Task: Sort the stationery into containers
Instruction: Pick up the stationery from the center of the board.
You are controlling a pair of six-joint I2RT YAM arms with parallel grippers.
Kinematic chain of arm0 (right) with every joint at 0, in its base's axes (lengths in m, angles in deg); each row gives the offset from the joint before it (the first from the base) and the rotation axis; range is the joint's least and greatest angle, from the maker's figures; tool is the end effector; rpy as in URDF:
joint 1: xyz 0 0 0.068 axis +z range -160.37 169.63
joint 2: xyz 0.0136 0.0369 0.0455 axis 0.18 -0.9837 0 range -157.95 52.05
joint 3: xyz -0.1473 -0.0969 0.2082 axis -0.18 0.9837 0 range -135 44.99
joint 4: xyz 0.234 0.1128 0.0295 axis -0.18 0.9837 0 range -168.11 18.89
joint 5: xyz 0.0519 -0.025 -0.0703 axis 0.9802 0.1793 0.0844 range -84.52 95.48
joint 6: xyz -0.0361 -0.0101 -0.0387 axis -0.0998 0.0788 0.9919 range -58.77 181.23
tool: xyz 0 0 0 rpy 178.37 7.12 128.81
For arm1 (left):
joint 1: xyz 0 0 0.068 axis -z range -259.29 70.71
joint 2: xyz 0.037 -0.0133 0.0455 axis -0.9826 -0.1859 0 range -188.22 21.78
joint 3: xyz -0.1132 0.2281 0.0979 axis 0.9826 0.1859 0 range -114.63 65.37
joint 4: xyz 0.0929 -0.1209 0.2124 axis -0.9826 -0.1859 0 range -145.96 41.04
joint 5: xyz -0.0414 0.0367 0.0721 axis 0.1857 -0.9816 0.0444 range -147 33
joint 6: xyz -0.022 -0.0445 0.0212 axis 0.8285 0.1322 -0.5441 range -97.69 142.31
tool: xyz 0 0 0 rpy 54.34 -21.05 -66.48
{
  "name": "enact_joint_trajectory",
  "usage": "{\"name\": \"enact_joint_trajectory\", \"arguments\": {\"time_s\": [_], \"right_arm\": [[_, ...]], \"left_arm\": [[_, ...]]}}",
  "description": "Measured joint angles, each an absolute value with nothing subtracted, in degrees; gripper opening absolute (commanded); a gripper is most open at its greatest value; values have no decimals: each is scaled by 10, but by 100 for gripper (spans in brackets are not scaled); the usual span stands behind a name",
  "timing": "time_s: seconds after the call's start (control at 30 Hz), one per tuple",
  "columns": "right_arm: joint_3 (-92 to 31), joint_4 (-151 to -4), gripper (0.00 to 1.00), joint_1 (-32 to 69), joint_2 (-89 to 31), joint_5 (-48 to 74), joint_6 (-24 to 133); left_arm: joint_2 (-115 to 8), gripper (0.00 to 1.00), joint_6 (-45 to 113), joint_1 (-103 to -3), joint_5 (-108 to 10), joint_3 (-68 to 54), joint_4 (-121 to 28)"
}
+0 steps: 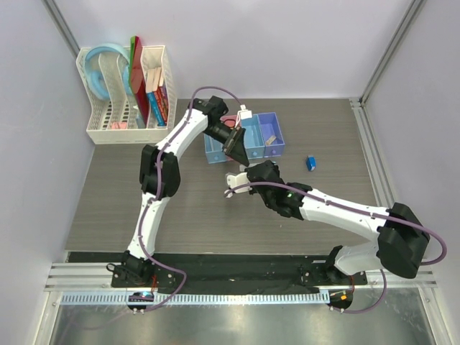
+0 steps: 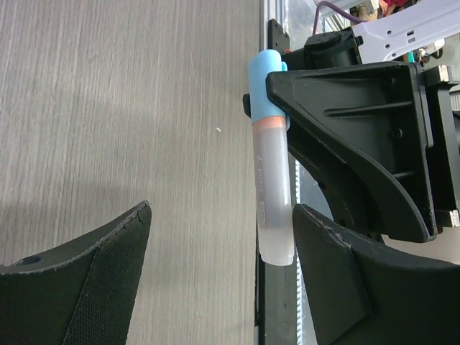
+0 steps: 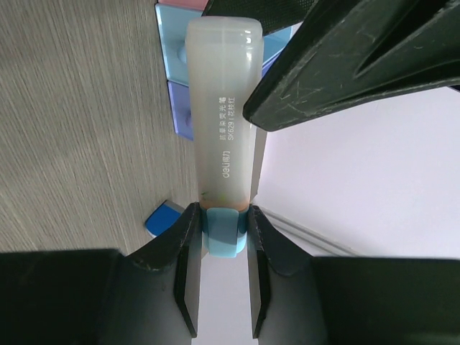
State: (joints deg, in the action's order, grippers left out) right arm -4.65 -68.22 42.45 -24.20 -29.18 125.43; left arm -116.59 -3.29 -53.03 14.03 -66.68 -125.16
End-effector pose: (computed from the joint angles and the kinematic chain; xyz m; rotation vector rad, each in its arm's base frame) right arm 0.1891 0.2157 0.2525 -1.6608 1.4149 -0.7769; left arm 0.4142 -0.2419 0.2368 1.1856 2.1744 -1.7666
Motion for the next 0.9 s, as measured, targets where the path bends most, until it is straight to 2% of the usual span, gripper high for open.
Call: {"name": "enact_joint_trajectory", "arguments": {"time_s": [0.17,0.33,0.53,0.63,0.73,0.77,0.87,0.9], "right_arm": [[-47,-699,1,426,-254,-296,1272],[-47,-718,1,428,-263,-304,1280],[-47,-740,1,428,-274,-306,1286],[-47,-746,1,428,-282,-307,1287],[-47,-750,1,428,-292,-307,1288],[-47,-751,1,428,-294,-307,1288],[-48,-751,1,428,-297,-313,1290],[-49,-751,1,428,-297,-314,1292]], "left_arm": [[-1163,70,-39,-532,139,-656,-1255],[-1155,71,-44,-530,131,-645,-1257],[-1146,63,-52,-526,125,-634,-1258],[-1137,52,-54,-522,125,-625,-1258],[-1127,34,-55,-515,125,-617,-1259],[-1124,21,-56,-513,125,-615,-1260],[-1118,0,-66,-509,106,-611,-1254],[-1118,0,-67,-510,101,-610,-1252]]}}
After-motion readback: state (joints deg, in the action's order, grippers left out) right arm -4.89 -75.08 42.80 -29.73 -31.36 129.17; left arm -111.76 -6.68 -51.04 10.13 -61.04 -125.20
